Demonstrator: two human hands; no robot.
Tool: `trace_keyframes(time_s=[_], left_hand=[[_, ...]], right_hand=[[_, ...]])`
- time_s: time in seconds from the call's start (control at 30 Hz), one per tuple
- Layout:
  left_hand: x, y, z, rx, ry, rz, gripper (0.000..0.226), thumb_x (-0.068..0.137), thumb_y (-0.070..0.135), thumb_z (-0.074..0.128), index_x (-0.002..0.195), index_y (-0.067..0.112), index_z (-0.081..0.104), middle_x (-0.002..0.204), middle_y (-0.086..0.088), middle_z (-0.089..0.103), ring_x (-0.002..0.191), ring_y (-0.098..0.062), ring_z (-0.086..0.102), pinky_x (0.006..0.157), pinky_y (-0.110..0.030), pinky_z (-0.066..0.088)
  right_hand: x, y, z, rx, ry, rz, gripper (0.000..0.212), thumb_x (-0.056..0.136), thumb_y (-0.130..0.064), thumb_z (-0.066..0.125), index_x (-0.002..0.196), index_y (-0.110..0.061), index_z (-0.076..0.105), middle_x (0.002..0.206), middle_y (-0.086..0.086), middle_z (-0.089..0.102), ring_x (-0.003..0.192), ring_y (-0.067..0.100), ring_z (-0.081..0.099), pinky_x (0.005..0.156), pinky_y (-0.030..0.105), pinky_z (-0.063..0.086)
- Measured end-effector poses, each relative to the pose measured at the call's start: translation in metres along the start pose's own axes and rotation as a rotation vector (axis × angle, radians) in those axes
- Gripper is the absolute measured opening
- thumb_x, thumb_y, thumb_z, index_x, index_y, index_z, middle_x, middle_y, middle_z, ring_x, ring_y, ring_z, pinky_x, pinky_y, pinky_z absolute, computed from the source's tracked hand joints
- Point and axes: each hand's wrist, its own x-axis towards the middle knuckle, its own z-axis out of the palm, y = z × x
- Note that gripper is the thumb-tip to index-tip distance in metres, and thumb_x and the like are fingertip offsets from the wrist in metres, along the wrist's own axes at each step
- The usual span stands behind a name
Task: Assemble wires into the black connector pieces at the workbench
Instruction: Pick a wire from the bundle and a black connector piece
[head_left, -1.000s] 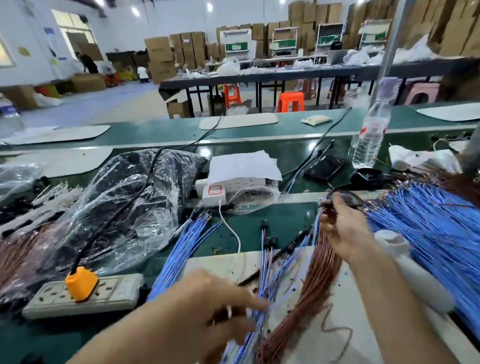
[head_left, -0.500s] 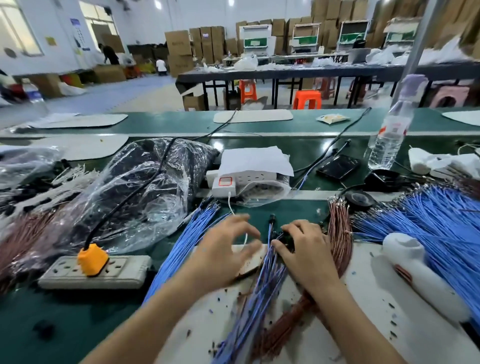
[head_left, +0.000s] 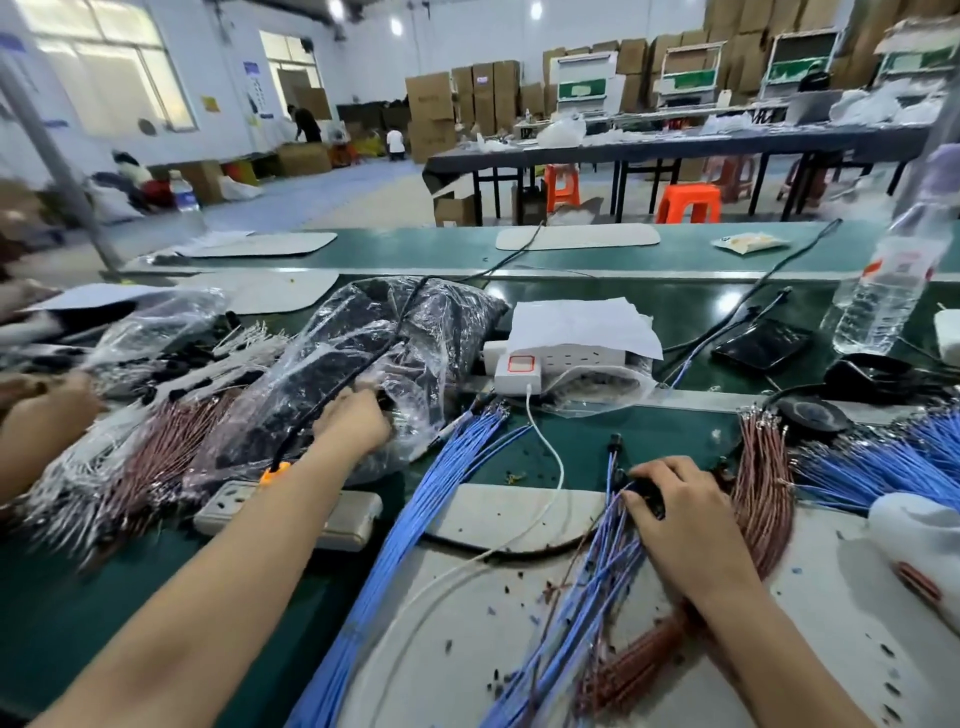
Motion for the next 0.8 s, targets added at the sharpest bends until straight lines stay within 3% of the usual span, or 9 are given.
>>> trace_keyframes(time_s=[0.07,0.17,0.23,0.33,0.4,0.5,0.6,0.67,0.8], left_hand=[[0.001,-0.001,0.000,-0.001,0.031,-0.009,0.014,0.094,0.018,0.046,0.104,0.012,0.053,0.096,-0.009,0.060,0.089,-0.026,0.058,0.073,-0.033,0.045],[0.009,-0.005,-0.003,-0.030,-0.057,0.005,0.023,0.098,0.015,0.047,0.115,0.001,0.055,0.103,-0.015,0.061,0.094,-0.027,0.059,0.076,-0.038,0.046],[0.015,-0.006,-0.006,-0.118,-0.078,0.080,0.021,0.096,0.011,0.052,0.111,-0.004,0.054,0.087,-0.012,0.056,0.078,-0.022,0.054,0.061,-0.029,0.042],[0.011,-0.008,-0.008,-0.093,-0.089,0.185,0.012,0.094,0.015,0.059,0.095,0.004,0.056,0.074,-0.002,0.055,0.060,-0.011,0.051,0.045,-0.018,0.036],[0.005,-0.008,-0.006,0.025,-0.071,0.252,0.010,0.093,0.013,0.060,0.097,0.004,0.059,0.081,-0.006,0.062,0.064,-0.014,0.056,0.051,-0.018,0.041],[-0.004,-0.009,-0.005,0.165,-0.026,0.351,0.016,0.089,0.006,0.058,0.104,0.004,0.063,0.101,-0.015,0.066,0.086,-0.025,0.062,0.068,-0.027,0.047],[-0.014,-0.008,-0.016,0.168,0.062,0.435,0.014,0.087,0.005,0.059,0.099,0.005,0.065,0.099,-0.013,0.067,0.086,-0.024,0.064,0.077,-0.030,0.054],[-0.022,-0.003,-0.029,0.135,0.154,0.469,0.006,0.087,0.005,0.060,0.093,0.003,0.063,0.085,-0.009,0.066,0.071,-0.018,0.063,0.066,-0.026,0.055],[-0.043,0.017,-0.053,0.218,0.370,0.505,0.013,0.094,0.009,0.050,0.086,0.009,0.062,0.061,0.002,0.047,0.049,-0.005,0.047,0.046,-0.016,0.036]], right_hand=[[0.000,0.000,-0.001,0.007,-0.002,0.001,0.027,0.092,-0.028,0.060,0.116,-0.016,0.064,0.116,0.002,0.056,0.109,0.022,0.051,0.098,0.036,0.038],[-0.001,0.001,-0.001,0.017,0.001,-0.005,0.024,0.092,-0.026,0.061,0.114,-0.016,0.064,0.116,0.002,0.057,0.108,0.022,0.051,0.096,0.036,0.038],[-0.001,0.001,-0.001,0.026,0.005,-0.012,0.023,0.091,-0.025,0.061,0.112,-0.016,0.065,0.114,0.002,0.058,0.107,0.022,0.052,0.095,0.036,0.039],[0.000,0.001,-0.001,0.020,0.007,-0.010,0.023,0.092,-0.025,0.060,0.113,-0.017,0.065,0.114,0.001,0.057,0.107,0.021,0.052,0.097,0.035,0.040],[0.000,0.000,0.000,0.015,0.009,-0.011,0.024,0.092,-0.026,0.060,0.114,-0.017,0.064,0.115,0.001,0.057,0.107,0.021,0.052,0.096,0.035,0.040],[0.000,0.000,0.000,0.017,0.004,-0.007,0.024,0.092,-0.026,0.059,0.115,-0.017,0.064,0.116,0.001,0.057,0.108,0.021,0.052,0.096,0.035,0.039],[0.000,-0.001,-0.001,0.020,0.007,-0.004,0.024,0.093,-0.026,0.059,0.115,-0.017,0.064,0.116,0.001,0.057,0.108,0.021,0.052,0.096,0.035,0.038],[0.000,0.000,-0.001,0.016,0.005,0.003,0.024,0.093,-0.026,0.059,0.114,-0.018,0.064,0.116,0.001,0.057,0.109,0.021,0.051,0.096,0.035,0.038],[0.000,0.000,0.000,0.021,0.004,0.006,0.024,0.093,-0.027,0.058,0.114,-0.019,0.064,0.116,0.000,0.056,0.108,0.021,0.051,0.096,0.036,0.037]])
